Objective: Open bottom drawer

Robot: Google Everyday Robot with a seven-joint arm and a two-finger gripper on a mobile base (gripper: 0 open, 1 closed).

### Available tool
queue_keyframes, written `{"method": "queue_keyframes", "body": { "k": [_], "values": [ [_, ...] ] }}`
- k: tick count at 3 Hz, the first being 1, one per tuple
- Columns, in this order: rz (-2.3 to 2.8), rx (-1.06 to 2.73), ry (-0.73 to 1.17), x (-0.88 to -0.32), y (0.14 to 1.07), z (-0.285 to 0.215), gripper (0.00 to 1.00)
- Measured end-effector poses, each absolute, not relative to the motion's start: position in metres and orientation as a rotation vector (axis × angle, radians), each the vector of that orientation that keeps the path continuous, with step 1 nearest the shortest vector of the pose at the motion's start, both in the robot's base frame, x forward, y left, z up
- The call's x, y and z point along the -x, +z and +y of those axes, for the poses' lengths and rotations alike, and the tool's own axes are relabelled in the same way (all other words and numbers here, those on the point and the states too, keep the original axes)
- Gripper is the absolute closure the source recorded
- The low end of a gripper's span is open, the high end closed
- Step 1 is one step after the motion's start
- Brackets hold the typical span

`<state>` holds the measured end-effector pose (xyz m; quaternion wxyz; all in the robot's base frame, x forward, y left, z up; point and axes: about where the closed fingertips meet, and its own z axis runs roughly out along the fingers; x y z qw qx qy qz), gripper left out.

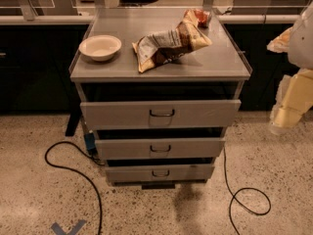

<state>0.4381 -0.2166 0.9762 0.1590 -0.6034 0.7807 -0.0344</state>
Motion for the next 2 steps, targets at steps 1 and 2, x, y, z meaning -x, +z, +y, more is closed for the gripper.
{"method": "queue_keyframes", "body": {
  "k": [1, 2],
  "values": [
    [2.208, 1.724, -0.105, -0.436, 0.979, -0.215, 0.00],
    [2.176, 1.743, -0.127, -0.430, 0.954, -0.211, 0.00]
  ]
}}
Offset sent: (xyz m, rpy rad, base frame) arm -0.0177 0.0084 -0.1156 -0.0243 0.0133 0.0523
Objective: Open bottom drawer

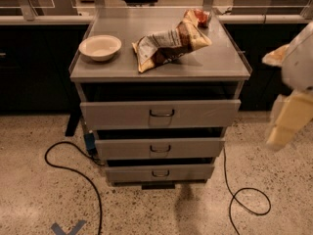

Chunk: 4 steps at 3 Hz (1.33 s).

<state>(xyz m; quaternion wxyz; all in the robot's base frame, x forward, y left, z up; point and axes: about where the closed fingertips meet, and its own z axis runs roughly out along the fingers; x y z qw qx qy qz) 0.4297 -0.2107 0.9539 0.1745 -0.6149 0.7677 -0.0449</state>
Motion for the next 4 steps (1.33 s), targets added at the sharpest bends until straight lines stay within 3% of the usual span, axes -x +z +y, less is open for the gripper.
{"method": "queue_keyframes", "body": {
  "k": [2, 4],
  "values": [
    [2.088, 1.792, -0.119, -0.395, 0.843, -0.174, 0.00],
    [2.145, 1.875, 0.025, -0.370, 0.635, -0.139, 0.00]
  ]
}}
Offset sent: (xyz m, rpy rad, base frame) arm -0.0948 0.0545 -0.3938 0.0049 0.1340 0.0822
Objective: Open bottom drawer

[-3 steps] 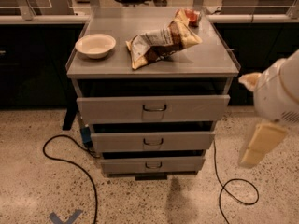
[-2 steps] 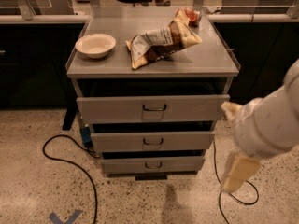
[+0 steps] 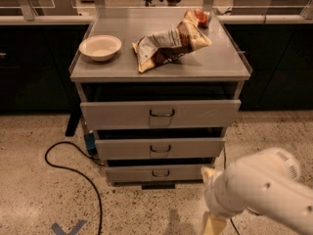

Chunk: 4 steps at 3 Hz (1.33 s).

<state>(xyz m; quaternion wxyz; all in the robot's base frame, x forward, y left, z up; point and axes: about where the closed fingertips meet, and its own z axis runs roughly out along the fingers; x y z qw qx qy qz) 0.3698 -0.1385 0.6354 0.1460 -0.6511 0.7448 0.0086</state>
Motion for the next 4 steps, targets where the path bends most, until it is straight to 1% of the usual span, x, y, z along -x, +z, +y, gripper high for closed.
{"method": "queue_keyframes", "body": {
  "k": [1, 2, 3, 4],
  "values": [
    [2.189, 1.972, 0.157, -0.337, 0.515, -0.130, 0.00],
    [2.291, 1.994, 0.261, -0.315, 0.432, -0.137, 0.00],
    [2.439, 1.906, 0.333, -0.310, 0.381, -0.138, 0.00],
    [2.481, 1.876, 0.358, -0.302, 0.373, -0.137, 0.00]
  ]
}}
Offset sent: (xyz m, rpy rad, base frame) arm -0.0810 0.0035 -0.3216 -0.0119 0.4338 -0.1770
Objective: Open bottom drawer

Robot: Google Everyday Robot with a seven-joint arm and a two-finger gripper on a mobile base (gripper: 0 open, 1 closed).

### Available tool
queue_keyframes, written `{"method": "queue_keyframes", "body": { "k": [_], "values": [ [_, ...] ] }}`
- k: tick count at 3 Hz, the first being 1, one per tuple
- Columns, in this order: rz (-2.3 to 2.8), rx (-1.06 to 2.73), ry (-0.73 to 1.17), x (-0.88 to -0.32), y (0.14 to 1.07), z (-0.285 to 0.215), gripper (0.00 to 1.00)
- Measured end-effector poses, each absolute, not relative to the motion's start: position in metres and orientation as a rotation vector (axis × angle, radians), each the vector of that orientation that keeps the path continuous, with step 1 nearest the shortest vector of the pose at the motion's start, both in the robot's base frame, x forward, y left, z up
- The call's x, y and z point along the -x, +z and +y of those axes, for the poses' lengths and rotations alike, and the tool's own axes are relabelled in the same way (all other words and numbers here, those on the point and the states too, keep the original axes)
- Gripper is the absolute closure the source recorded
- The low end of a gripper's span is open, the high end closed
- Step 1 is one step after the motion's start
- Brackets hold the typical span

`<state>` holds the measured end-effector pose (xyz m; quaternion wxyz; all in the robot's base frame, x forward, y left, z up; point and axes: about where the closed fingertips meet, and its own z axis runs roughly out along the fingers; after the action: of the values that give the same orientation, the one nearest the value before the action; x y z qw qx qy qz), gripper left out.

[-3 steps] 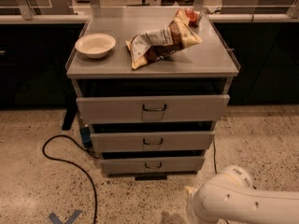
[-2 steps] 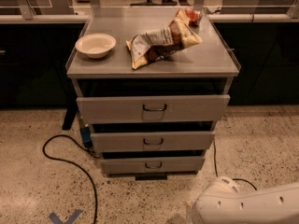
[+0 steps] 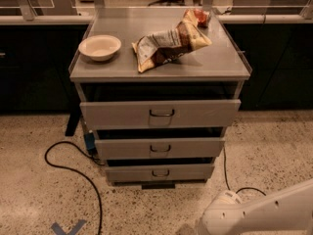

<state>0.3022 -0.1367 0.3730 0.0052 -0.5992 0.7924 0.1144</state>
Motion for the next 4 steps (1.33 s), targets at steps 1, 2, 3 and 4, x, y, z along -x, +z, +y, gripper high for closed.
{"method": "queue_keyframes", "body": {
  "k": [1, 2, 3, 4],
  "values": [
    [2.481, 1.876, 0.358, -0.302, 0.373, -0.137, 0.00],
    [2.440, 1.886, 0.408, -0.304, 0.367, -0.135, 0.00],
    [2.503, 1.732, 0.626, -0.296, 0.344, -0.133, 0.00],
    [2.558, 1.596, 0.806, -0.283, 0.330, -0.138, 0.00]
  ]
}}
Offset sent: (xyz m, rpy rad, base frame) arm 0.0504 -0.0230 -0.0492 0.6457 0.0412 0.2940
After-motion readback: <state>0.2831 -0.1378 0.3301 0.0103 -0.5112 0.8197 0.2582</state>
